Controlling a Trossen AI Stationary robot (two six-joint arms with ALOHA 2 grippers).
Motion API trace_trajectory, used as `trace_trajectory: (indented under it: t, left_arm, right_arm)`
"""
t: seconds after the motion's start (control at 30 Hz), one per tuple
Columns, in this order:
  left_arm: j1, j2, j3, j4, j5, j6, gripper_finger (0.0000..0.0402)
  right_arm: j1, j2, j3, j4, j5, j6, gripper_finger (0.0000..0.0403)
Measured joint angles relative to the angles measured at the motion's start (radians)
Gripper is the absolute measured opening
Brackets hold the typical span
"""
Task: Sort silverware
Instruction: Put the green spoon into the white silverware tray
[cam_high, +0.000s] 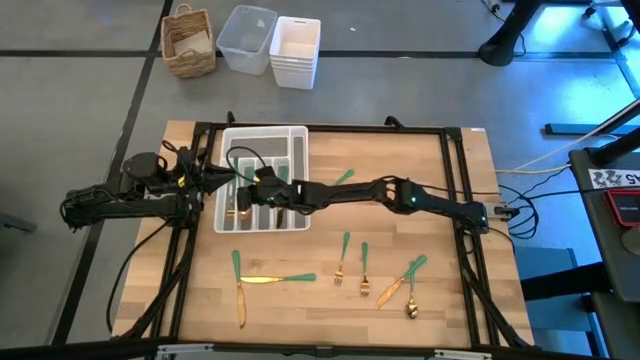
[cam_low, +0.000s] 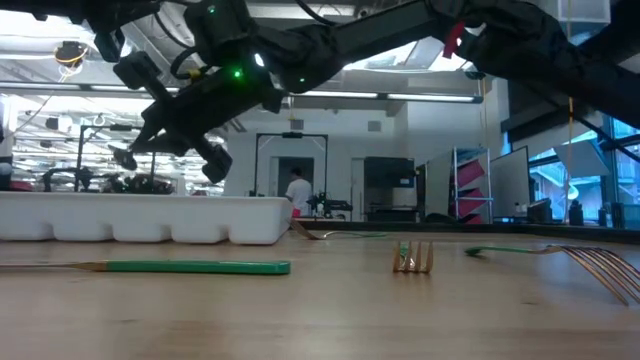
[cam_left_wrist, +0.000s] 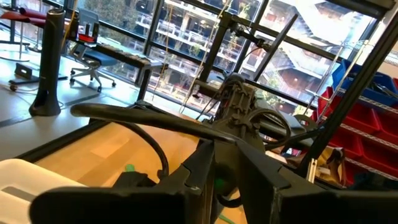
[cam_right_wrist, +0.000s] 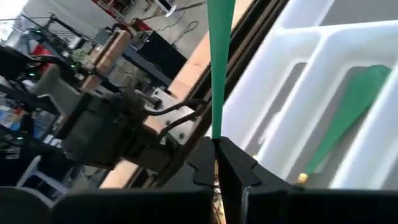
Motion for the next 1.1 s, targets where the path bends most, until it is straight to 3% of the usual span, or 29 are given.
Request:
trace_trajectory:
  t: [1.1]
  left_arm:
    - [0.0,0.0,0.0,-0.133,0.0,-0.022,0.0056]
  right_arm:
    - [-0.001,0.0,0.0,-0.169,0.066,0.012,0.0004]
